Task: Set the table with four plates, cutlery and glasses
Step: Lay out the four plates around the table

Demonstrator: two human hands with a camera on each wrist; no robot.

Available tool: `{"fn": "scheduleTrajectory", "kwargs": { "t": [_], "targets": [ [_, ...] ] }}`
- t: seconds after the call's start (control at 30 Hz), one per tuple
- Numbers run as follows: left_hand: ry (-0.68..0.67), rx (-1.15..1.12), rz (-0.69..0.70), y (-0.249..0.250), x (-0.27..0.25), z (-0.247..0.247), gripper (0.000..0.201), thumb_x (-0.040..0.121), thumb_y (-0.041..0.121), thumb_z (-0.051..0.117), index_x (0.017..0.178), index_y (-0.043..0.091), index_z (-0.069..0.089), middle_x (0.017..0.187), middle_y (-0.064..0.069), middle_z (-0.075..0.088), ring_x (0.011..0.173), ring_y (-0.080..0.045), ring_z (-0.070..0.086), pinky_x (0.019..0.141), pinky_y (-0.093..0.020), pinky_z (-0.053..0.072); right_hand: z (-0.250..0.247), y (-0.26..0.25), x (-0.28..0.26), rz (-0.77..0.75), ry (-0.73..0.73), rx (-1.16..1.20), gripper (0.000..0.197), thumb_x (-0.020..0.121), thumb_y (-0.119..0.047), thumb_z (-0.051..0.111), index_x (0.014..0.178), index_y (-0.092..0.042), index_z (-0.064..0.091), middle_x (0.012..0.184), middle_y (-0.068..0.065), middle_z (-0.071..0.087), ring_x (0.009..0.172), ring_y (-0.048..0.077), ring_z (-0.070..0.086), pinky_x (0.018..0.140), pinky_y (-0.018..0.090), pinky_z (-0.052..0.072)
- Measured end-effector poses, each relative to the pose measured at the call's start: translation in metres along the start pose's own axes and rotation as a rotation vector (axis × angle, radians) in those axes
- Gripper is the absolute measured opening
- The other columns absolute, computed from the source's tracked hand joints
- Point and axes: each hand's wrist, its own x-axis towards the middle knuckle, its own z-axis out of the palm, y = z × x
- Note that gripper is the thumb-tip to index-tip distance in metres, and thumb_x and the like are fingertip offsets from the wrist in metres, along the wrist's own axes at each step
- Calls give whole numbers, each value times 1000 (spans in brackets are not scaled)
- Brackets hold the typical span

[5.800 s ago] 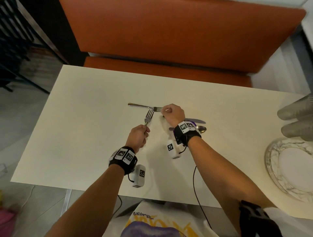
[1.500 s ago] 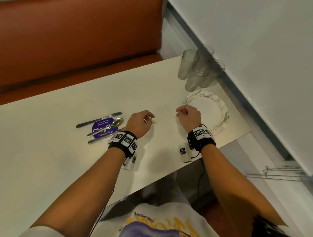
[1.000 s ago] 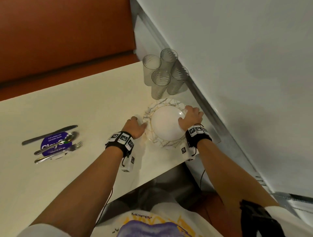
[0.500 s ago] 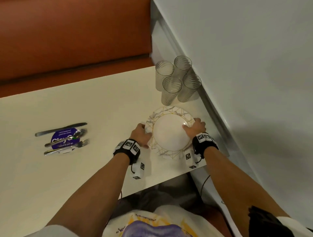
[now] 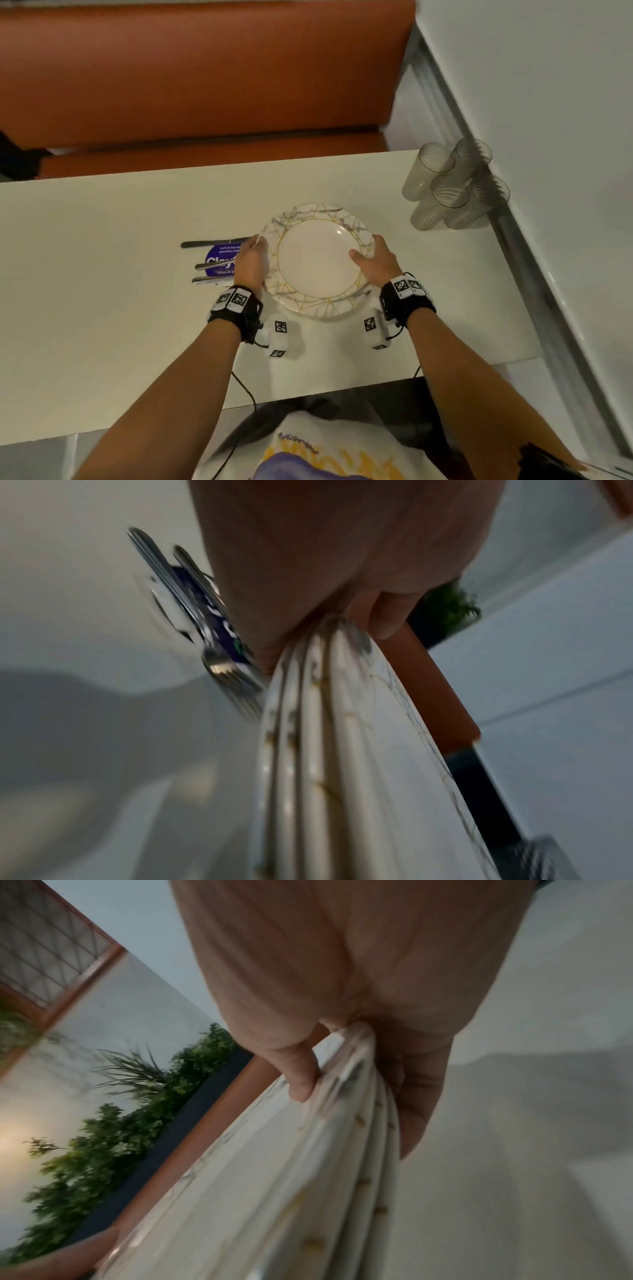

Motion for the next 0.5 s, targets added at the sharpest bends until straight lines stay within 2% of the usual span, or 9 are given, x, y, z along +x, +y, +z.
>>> {"fn": "scheduleTrajectory", "kwargs": {
  "t": [0.07, 0.13, 0.17, 0.23, 0.3, 0.4, 0.5],
  "targets": [
    [28, -123, -71, 5, 11, -37, 47, 89, 44, 64, 123, 13, 71, 120, -8, 73, 116, -30, 68, 103, -51, 54, 24, -23, -4, -29, -16, 20, 69, 90, -47, 66, 148, -27, 35, 143, 9, 54, 127, 33, 55, 106, 47, 47],
    [36, -206, -69, 11, 20, -72, 40, 88, 36, 74, 115, 6, 74, 114, -14, 76, 109, -32, 72, 94, -46, 59, 47, -43, -9, -54, -14, 37, 71, 90, -49, 64, 150, -31, 31, 146, 9, 50, 132, 33, 51, 109, 49, 45],
    [20, -253, -64, 14, 20, -85, 41, 87, 32, 78, 118, 6, 73, 112, -13, 77, 106, -30, 73, 92, -44, 59, 58, -52, -12, -67, -12, 53, 71, 90, -49, 63, 151, -32, 30, 147, 9, 50, 133, 33, 51, 109, 50, 45],
    [-36, -350, -49, 18, 26, -109, 41, 88, 32, 79, 124, 15, 70, 116, -8, 77, 108, -29, 74, 95, -48, 58, 78, -68, -17, -96, -1, 94, 69, 90, -49, 62, 150, -33, 30, 147, 8, 51, 133, 32, 51, 110, 51, 44],
    [-97, -397, -34, 22, 28, -126, 41, 91, 41, 76, 127, 26, 64, 126, -3, 74, 114, -28, 71, 98, -54, 56, 97, -80, -21, -127, 13, 121, 66, 92, -47, 61, 149, -32, 32, 147, 6, 51, 134, 31, 50, 110, 50, 44],
    [-192, -467, -71, 24, 29, -146, 59, 91, 60, 70, 141, 31, 59, 134, -7, 71, 120, -36, 69, 99, -65, 52, 118, -96, -28, -157, 46, 129, 65, 94, -46, 59, 150, -30, 31, 149, 9, 48, 135, 31, 49, 110, 49, 43],
    [-136, -428, -116, 18, 41, -164, 80, 76, 73, 77, 144, 36, 57, 138, -7, 68, 122, -37, 67, 97, -68, 51, 128, -107, -31, -179, 65, 117, 63, 96, -43, 58, 151, -25, 31, 149, 11, 47, 135, 31, 48, 111, 49, 42]
  ]
}}
